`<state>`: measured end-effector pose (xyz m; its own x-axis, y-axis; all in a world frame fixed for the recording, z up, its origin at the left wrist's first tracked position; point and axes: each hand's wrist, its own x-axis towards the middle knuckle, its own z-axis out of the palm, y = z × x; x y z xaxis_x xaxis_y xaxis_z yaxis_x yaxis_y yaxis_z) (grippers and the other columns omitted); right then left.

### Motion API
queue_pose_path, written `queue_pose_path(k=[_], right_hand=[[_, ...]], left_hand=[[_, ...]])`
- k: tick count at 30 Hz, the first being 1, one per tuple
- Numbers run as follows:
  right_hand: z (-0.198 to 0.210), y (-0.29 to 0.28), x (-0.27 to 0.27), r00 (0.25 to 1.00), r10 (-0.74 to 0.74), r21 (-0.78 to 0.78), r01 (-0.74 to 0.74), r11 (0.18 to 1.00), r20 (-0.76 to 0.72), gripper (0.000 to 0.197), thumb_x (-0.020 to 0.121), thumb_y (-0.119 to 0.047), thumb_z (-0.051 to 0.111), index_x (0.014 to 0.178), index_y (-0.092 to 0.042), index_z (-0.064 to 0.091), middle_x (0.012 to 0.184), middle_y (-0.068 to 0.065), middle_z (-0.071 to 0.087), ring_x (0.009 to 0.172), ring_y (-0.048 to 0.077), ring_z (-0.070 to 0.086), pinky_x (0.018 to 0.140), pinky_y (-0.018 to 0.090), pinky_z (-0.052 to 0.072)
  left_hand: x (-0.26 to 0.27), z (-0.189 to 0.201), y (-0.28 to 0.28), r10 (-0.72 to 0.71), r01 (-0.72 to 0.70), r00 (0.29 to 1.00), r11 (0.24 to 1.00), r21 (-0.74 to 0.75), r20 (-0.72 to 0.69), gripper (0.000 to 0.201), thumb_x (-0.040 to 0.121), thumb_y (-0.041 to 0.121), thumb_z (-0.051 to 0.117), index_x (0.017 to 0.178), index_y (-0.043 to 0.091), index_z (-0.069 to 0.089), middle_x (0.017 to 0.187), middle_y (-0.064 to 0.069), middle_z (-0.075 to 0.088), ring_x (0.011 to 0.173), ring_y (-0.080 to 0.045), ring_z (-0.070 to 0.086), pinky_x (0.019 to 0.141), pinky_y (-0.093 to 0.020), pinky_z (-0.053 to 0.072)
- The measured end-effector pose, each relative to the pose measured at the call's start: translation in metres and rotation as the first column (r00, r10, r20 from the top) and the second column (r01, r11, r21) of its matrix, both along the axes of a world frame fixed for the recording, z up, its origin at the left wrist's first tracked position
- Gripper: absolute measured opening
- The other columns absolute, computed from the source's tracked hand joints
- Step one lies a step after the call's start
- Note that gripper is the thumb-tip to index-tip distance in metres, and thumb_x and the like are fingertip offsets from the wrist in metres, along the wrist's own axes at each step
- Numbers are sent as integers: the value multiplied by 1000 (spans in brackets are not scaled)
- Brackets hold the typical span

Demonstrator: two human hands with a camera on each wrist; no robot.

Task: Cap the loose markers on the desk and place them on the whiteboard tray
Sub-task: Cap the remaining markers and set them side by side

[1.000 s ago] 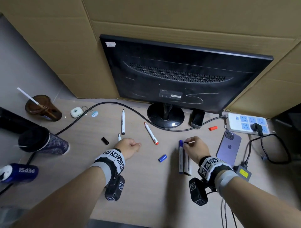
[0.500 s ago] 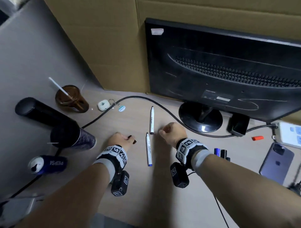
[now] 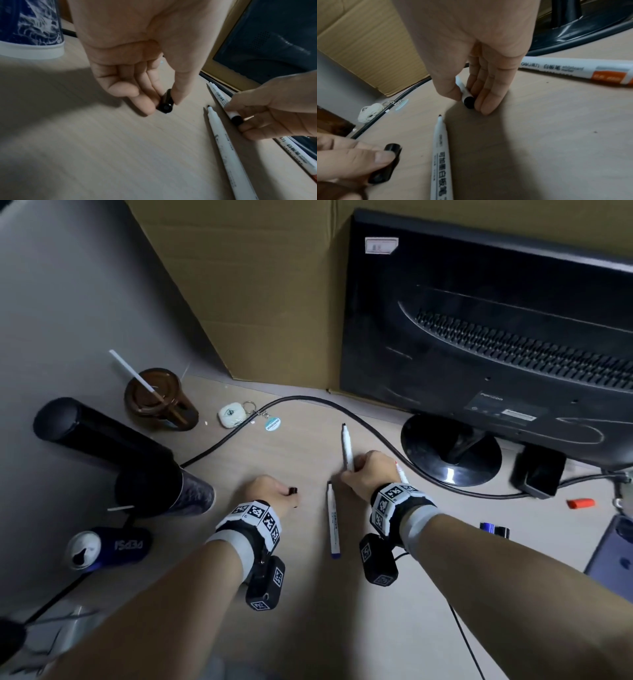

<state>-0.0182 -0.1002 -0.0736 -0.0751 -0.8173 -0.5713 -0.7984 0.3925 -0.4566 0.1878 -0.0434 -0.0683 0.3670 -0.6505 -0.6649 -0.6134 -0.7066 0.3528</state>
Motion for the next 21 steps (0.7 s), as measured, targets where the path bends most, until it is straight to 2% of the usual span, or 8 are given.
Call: queue_pose_path(k=[2,4,7,10,12,15,17,21], right_hand=[[2,1,-7,1000,-9,43,8,999,30,24,68,-44,73,71,-21,70,72,-2,72,74,21,71,61,26,55],[4,5,-16,995,-46,57,42,997,83,31,61,-48,73,74,-22,66,79,1,75,76,24,75,71,39,65],[14,15,-34,984,-47,39,41,998,173,21,75,-33,75,80,-20,60,85,6,73,76,30,78,67,47,66],[26,26,-52,952,-109,56,97,994,285,10,91,-18,64,83,-15,60,82,9,71,64,28,73,58,40,64],[35,35,-64,939,-105,82,83,993,327,14,91,-16,56,79,-15,63,77,9,69,56,25,61,47,30,51],[59,53,-86,926,-146,112,113,987,349,20,87,-11,50,80,-16,68,69,3,66,52,19,54,51,29,47],[77,65,-102,922,-163,116,130,985,352,20,87,-10,52,89,-10,72,72,5,62,62,21,56,58,34,51],[105,87,-131,923,-169,98,143,985,346,35,98,-37,54,98,-8,73,79,-2,54,75,17,52,62,33,52]], left_hand=[[-2,4,-1,-30,30,999,999,-11,-16,16,69,44,77,72,34,65,86,13,76,82,-14,73,80,-25,58],[-5,9,-2,-51,49,998,998,-49,-23,15,72,40,75,81,32,66,87,14,74,83,-13,71,72,-23,54],[-13,15,1,-64,51,993,990,-131,-97,14,80,27,75,91,23,68,83,9,72,81,-18,71,64,-22,50],[-25,22,9,-105,61,975,974,-216,-196,16,82,18,74,95,22,67,83,-1,76,80,-26,74,76,-33,58],[-36,31,14,-116,37,954,961,-273,-277,23,84,14,72,103,27,67,79,-4,75,73,-26,75,78,-36,58],[-58,48,23,-128,-4,919,942,-335,-374,19,91,9,68,105,21,71,81,-14,71,71,-27,74,60,-23,53],[-72,56,28,-167,16,905,932,-362,-391,20,91,5,68,98,24,73,78,-10,71,79,-33,75,54,-17,49],[-90,68,40,-225,61,897,915,-399,-380,26,82,9,74,89,34,74,70,-2,71,74,-25,74,77,-36,60]])
